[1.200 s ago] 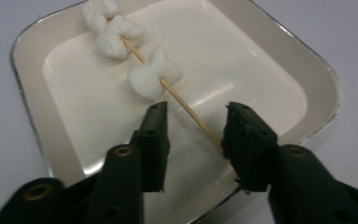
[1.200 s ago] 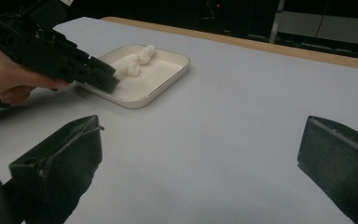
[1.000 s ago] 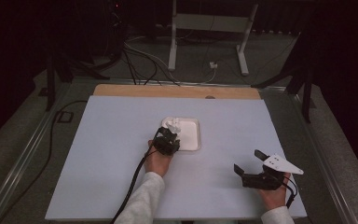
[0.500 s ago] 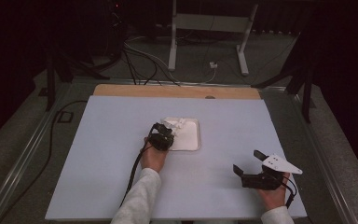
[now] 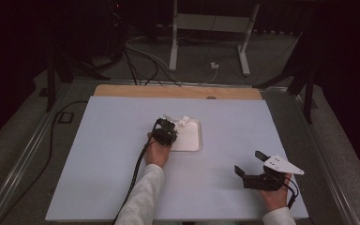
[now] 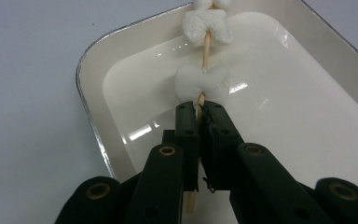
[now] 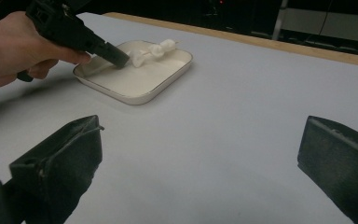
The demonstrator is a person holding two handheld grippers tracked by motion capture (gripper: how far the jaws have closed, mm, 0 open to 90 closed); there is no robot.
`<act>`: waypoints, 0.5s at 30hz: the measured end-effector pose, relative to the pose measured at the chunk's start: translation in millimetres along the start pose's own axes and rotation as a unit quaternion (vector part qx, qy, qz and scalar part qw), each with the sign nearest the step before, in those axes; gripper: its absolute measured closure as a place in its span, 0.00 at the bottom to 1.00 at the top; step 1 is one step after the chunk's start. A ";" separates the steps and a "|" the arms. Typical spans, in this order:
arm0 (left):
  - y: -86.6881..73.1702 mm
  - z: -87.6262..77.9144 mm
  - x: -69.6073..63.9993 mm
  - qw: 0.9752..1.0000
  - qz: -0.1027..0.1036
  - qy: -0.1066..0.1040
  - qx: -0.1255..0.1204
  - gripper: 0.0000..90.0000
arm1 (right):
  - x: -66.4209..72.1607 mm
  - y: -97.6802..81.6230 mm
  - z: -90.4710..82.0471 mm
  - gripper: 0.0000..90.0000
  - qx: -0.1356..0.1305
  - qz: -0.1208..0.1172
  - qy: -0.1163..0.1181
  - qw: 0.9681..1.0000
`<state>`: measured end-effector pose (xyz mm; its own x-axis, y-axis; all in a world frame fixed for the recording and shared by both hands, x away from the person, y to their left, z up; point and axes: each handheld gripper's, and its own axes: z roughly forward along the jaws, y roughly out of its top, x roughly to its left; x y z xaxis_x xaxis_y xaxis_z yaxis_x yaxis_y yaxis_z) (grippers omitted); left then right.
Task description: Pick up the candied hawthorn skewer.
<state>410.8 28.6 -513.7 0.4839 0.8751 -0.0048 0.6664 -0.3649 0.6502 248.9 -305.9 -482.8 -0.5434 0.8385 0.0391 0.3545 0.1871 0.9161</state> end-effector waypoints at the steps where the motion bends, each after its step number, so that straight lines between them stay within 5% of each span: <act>1: 0.9 0.7 -2.4 1.000 0.011 0.003 0.001 0.98 | 0.1 0.0 0.1 0.00 0.000 0.000 0.000 1.000; 4: 2.0 0.7 -4.1 1.000 0.016 0.008 0.004 1.00 | 0.4 0.0 0.2 0.00 0.001 0.001 0.000 1.000; 15: 1.2 -22.0 3.5 0.999 -0.002 -0.045 -0.022 1.00 | -1.8 -0.8 -0.6 0.00 0.001 0.005 0.000 1.000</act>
<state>400.9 38.3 -496.3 0.5314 0.8439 -0.0742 0.6444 -0.3458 0.6821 249.1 -307.8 -483.3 -0.5392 0.8408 0.0479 0.3610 0.1794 0.9152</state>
